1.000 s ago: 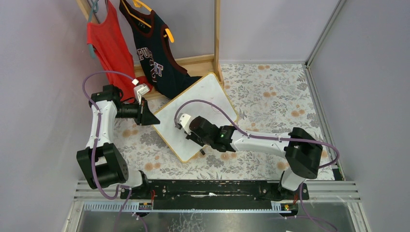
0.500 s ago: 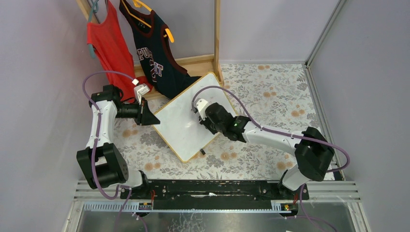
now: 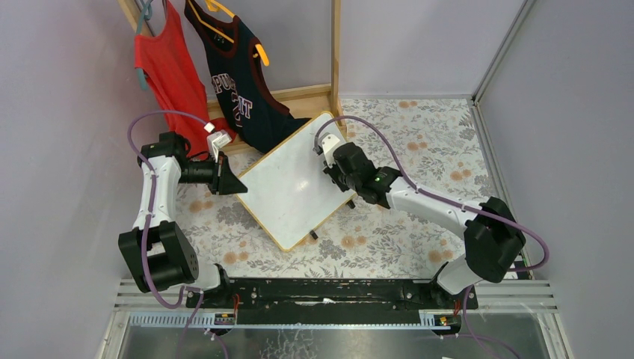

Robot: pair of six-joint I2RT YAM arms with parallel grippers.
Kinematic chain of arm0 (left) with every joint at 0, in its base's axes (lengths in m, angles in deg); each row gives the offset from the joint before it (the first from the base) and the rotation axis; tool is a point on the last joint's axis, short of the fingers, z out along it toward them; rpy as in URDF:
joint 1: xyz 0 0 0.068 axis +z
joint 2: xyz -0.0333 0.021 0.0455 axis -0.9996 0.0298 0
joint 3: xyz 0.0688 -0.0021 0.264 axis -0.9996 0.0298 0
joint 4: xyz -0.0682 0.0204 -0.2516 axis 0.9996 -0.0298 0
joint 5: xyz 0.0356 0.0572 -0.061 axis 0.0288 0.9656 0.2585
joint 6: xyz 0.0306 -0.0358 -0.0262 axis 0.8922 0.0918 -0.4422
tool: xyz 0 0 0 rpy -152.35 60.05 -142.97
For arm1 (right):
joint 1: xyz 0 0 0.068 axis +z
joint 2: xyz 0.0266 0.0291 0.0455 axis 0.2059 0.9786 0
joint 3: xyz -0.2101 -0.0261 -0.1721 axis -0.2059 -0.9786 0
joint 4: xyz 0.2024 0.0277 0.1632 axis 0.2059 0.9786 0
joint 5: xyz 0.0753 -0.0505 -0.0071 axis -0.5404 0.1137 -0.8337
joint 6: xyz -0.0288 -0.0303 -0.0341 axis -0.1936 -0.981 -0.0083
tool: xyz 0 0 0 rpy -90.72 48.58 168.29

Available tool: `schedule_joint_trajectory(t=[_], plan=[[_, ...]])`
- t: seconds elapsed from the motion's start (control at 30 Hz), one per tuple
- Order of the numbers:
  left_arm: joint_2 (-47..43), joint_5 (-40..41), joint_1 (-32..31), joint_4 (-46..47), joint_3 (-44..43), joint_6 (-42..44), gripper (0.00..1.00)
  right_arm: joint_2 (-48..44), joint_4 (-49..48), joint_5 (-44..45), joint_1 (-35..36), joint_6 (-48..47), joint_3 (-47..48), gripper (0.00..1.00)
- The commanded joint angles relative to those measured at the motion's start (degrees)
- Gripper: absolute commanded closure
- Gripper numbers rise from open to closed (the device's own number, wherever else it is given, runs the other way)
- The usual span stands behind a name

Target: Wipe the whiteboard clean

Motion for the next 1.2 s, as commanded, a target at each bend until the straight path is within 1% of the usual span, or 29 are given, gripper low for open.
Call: schedule_joint_trajectory(t=[0.0, 0.3, 0.43, 0.5, 0.77, 0.93, 1.17], plan=[[-0.1, 7.1, -0.5, 1.0, 1.8, 4.0, 1.00, -1.8, -1.5, -0.3, -0.5, -0.1, 6.4, 1.00], [-0.4, 7.1, -0.5, 1.0, 1.7, 3.6, 1.00, 3.0, 0.2, -4.5, -0.5, 1.3, 15.3, 1.00], [-0.6, 7.1, -0.5, 1.0, 1.6, 3.4, 1.00, 5.0, 0.6, -7.4, -0.4, 2.8, 16.7, 1.00], [-0.8, 7.2, -0.5, 1.1, 1.6, 3.3, 1.00, 5.6, 0.6, -7.3, -0.4, 3.1, 16.7, 1.00], [-0.8, 7.4, -0.5, 0.8, 1.2, 3.2, 1.00, 2.5, -1.3, -4.8, -0.4, 1.5, 10.5, 1.00], [-0.4, 7.4, -0.4, 0.2, 0.7, 3.4, 1.00, 0.3, -1.8, -1.0, -0.6, -0.1, 6.0, 1.00], [-0.3, 7.6, -0.5, 0.3, 0.9, 3.4, 1.00, -0.9, -3.5, 0.6, -1.4, -0.5, 1.3, 1.00]])
